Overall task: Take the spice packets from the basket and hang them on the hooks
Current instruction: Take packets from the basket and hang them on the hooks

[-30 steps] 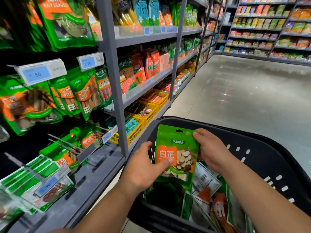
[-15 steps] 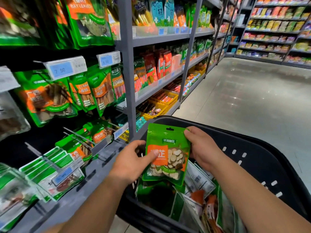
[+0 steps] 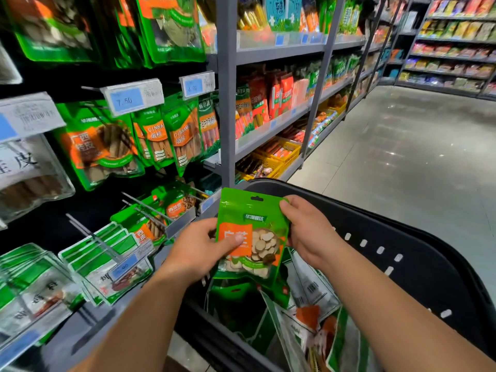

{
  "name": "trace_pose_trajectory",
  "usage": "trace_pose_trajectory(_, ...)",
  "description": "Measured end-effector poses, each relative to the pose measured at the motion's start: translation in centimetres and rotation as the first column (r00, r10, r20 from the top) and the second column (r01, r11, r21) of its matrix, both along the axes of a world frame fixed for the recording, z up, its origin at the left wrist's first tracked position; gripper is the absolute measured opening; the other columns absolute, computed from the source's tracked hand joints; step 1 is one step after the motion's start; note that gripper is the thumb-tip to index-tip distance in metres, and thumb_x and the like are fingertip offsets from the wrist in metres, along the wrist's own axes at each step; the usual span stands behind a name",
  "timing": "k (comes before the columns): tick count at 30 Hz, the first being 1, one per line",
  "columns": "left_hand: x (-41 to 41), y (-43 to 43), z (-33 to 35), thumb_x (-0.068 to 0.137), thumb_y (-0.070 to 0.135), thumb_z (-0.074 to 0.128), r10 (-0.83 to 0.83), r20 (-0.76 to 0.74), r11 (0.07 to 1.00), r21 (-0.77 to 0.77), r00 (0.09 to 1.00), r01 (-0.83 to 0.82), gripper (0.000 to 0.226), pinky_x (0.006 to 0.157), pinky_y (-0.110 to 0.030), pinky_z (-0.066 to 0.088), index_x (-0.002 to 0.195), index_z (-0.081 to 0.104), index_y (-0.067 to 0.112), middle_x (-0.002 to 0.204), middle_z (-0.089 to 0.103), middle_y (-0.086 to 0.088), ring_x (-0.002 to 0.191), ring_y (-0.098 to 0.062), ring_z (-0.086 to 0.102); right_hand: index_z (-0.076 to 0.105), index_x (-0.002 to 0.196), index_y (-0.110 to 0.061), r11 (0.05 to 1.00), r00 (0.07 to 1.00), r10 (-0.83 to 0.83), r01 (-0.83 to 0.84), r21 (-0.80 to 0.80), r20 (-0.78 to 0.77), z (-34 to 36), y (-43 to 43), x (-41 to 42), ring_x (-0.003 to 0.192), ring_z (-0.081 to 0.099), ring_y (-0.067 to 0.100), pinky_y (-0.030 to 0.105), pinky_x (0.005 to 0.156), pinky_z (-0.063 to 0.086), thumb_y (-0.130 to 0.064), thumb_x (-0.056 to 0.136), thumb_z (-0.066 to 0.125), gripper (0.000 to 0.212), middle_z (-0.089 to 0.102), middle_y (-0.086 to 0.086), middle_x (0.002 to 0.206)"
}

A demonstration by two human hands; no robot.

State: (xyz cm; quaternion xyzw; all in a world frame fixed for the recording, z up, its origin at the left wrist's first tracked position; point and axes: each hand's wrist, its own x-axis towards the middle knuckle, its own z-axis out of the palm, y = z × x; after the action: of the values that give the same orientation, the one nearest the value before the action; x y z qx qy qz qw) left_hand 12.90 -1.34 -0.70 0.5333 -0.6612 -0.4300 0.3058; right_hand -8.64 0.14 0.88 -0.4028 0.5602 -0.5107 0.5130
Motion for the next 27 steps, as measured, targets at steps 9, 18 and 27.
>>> trace_pose_trajectory(9,0.1,-0.5,-0.3,0.091,0.019,0.077,0.13,-0.209,0.99,-0.022,0.969,-0.137,0.006,0.076,-0.032,0.06,0.094,0.077,0.025,0.084,0.08,0.01,0.078,-0.01,0.077,0.063,0.103,-0.012,0.999,0.997,-0.049,0.049,-0.006,-0.059,-1.5,-0.6,-0.5,0.082,0.072,0.02,0.038,0.079,0.058,-0.034,0.11,0.043,0.03,0.075,0.009,0.093)
trace_pose_trajectory(18,0.0,-0.7,-0.7,0.092,0.016,0.076,0.184,-0.267,0.976,-0.063,0.946,-0.208,0.008,0.071,-0.027,0.058,0.091,0.077,0.024,0.081,0.079,0.011,0.075,-0.007,0.076,0.074,0.108,-0.012,0.937,0.879,0.209,-0.055,0.345,-0.429,-11.7,1.0,-5.2,0.071,0.066,0.0,0.016,0.067,0.05,-0.039,0.087,0.08,0.035,0.073,-0.006,0.085)
trace_pose_trajectory(27,-0.2,-0.8,-0.8,0.093,0.02,0.075,0.206,-0.204,0.965,-0.121,0.957,-0.233,0.013,0.065,-0.013,0.055,0.091,0.075,0.033,0.077,0.076,0.024,0.071,0.007,0.071,0.062,0.077,-0.01,0.956,0.707,0.225,-0.029,0.29,-0.67,-12.1,-0.4,-5.7,0.061,0.051,0.015,0.037,0.065,0.049,-0.023,0.103,0.058,0.03,0.054,0.001,0.065)
